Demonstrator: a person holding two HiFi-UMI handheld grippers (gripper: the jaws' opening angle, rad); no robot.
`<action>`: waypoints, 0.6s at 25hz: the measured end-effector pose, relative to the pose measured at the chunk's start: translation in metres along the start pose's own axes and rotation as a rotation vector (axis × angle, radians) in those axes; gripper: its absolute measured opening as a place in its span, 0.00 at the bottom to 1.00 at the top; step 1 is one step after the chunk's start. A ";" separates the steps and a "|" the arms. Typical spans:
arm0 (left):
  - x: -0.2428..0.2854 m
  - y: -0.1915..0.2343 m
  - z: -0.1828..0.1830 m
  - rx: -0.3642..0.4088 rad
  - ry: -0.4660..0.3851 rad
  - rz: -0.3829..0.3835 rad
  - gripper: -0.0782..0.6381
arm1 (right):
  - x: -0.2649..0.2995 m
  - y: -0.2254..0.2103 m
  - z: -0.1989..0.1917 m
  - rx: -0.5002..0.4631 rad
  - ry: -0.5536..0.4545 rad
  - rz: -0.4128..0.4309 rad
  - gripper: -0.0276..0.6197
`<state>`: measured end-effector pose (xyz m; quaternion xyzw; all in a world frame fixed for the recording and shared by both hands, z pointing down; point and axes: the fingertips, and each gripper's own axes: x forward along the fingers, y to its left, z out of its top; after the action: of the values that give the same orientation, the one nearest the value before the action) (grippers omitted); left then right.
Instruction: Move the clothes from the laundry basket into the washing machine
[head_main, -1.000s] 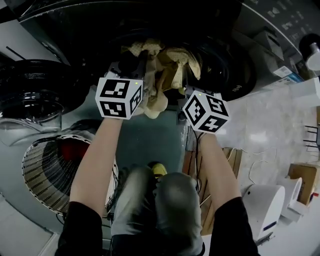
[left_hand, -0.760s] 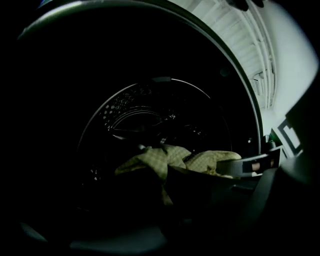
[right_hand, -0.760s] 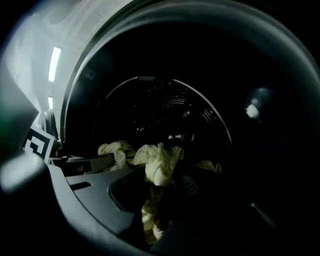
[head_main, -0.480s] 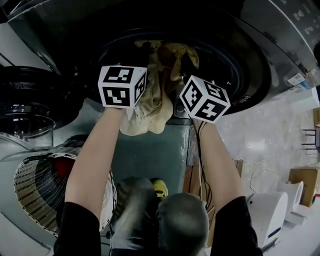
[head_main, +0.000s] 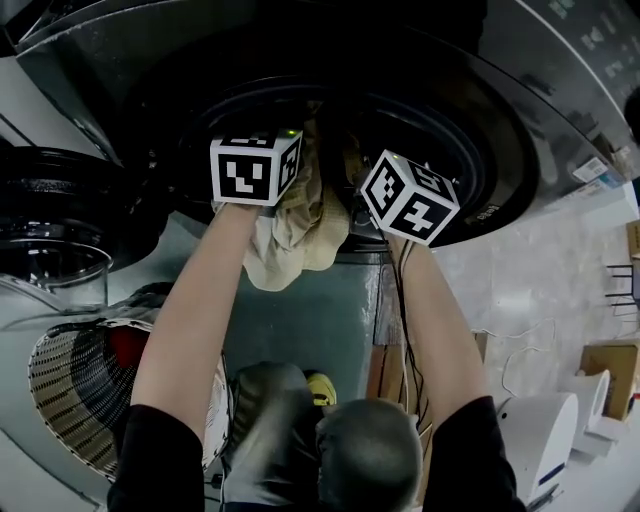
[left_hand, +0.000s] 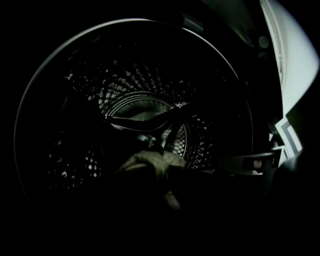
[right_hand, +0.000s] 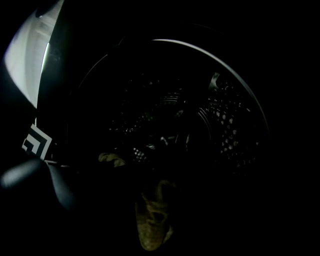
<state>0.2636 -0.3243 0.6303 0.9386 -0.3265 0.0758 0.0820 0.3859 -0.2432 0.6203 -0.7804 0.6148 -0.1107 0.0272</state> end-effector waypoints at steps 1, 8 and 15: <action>0.000 0.001 0.000 0.003 0.001 0.000 0.29 | 0.000 0.001 0.001 -0.007 -0.002 0.005 0.36; 0.002 -0.006 0.007 0.046 0.001 -0.018 0.44 | -0.002 0.011 -0.003 -0.024 0.017 0.059 0.40; 0.000 -0.015 0.022 0.050 -0.018 -0.043 0.50 | -0.009 0.023 -0.005 -0.043 0.029 0.089 0.41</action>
<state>0.2749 -0.3171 0.6070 0.9478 -0.3049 0.0738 0.0572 0.3606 -0.2396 0.6198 -0.7511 0.6513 -0.1077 0.0065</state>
